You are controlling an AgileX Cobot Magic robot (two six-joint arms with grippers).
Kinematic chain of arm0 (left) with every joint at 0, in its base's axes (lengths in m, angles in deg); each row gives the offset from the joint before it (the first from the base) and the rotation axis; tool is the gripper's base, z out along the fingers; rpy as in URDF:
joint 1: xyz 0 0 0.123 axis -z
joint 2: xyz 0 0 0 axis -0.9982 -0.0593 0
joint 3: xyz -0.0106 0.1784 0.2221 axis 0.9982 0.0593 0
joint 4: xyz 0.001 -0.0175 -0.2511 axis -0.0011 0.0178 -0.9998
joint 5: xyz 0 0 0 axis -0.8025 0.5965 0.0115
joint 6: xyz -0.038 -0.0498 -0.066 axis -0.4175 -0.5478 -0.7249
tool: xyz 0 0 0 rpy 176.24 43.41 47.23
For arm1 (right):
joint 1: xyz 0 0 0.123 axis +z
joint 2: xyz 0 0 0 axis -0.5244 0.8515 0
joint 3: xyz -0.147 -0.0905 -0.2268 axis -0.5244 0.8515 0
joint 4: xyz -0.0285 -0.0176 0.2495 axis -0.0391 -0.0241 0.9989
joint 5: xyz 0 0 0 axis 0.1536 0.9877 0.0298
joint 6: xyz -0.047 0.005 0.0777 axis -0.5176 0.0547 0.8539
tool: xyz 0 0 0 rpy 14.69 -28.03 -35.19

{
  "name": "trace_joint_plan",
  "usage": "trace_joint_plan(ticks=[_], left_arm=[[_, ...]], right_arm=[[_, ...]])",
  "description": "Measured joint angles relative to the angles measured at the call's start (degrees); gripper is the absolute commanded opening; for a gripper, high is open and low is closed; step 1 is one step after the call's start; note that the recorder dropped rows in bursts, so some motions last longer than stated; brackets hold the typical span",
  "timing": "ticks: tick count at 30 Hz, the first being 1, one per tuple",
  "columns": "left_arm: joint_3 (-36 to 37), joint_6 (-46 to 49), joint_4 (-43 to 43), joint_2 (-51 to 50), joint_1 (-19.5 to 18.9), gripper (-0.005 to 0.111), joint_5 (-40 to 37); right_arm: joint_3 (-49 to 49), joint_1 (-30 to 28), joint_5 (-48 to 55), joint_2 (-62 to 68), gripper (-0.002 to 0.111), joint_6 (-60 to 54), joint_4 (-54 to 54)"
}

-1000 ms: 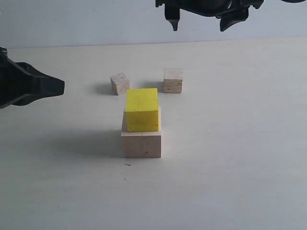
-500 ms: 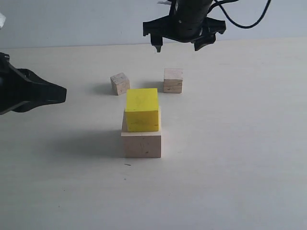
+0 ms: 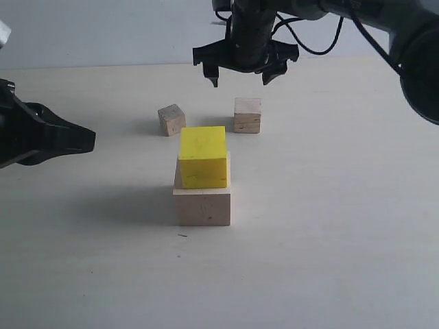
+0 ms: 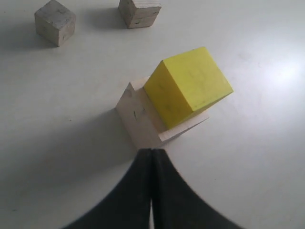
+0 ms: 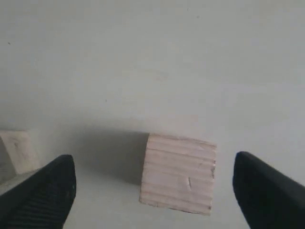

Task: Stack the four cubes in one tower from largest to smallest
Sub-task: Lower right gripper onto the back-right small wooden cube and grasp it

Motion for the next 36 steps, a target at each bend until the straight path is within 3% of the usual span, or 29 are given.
trace_joint_plan(ticks=[6,24,28,33,35,36], left_arm=[[0.0,0.0,1.3,0.0,0.0,0.0,0.0],[0.0,0.0,1.8,0.0,0.0,0.0,0.0],[0.0,0.0,1.8,0.0,0.0,0.0,0.0],[0.0,0.0,1.8,0.0,0.0,0.0,0.0],[0.0,0.0,1.8,0.0,0.0,0.0,0.0],[0.0,0.0,1.8,0.0,0.0,0.0,0.0]], right_arm=[[-0.3,-2.7,0.9,1.5,0.084,-1.7,8.1],[-0.6,-3.5,0.0,5.5,0.082,-3.3,8.2],[-0.6,-3.5,-0.2,5.8,0.058,-3.3,8.2],[-0.6,-3.5,0.3,5.9,0.013,-3.3,7.5],[-0.6,-3.5,1.1,5.9,0.0,-3.3,7.5],[-0.6,-3.6,2.6,5.7,0.0,-3.3,7.4]])
